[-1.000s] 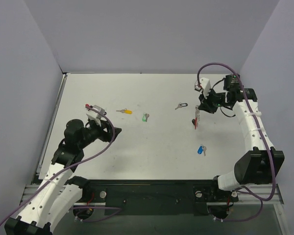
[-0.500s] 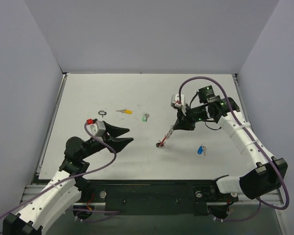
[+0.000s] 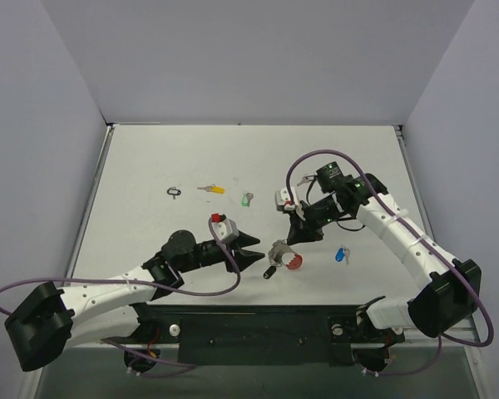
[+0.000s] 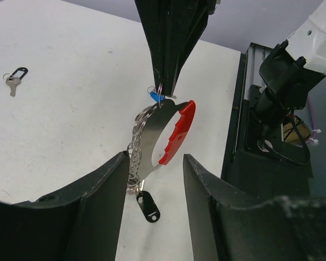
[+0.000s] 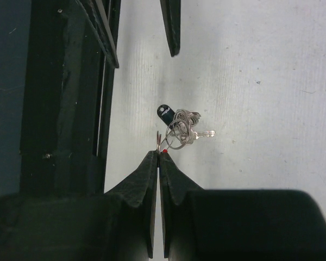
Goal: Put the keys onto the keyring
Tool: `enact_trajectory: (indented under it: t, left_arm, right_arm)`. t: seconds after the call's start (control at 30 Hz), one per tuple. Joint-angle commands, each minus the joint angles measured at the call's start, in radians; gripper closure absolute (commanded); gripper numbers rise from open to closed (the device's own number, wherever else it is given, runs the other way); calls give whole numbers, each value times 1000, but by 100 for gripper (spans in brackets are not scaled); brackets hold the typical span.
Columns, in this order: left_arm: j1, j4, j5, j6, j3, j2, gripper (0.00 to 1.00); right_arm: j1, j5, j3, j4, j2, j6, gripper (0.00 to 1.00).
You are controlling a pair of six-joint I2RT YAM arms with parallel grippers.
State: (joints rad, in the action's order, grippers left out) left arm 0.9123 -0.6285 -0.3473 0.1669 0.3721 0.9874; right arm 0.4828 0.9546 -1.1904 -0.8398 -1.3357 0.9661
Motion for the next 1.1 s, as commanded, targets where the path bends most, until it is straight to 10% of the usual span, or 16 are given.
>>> enact_trajectory:
  t: [0.0, 1.07]
  left_arm:
    - [40, -166, 50, -29, 77, 89, 47]
    - [155, -237, 151, -109, 151, 310, 68]
  right_arm:
    - [16, 52, 14, -80, -20, 121, 100]
    - [48, 55, 18, -111, -56, 178, 100]
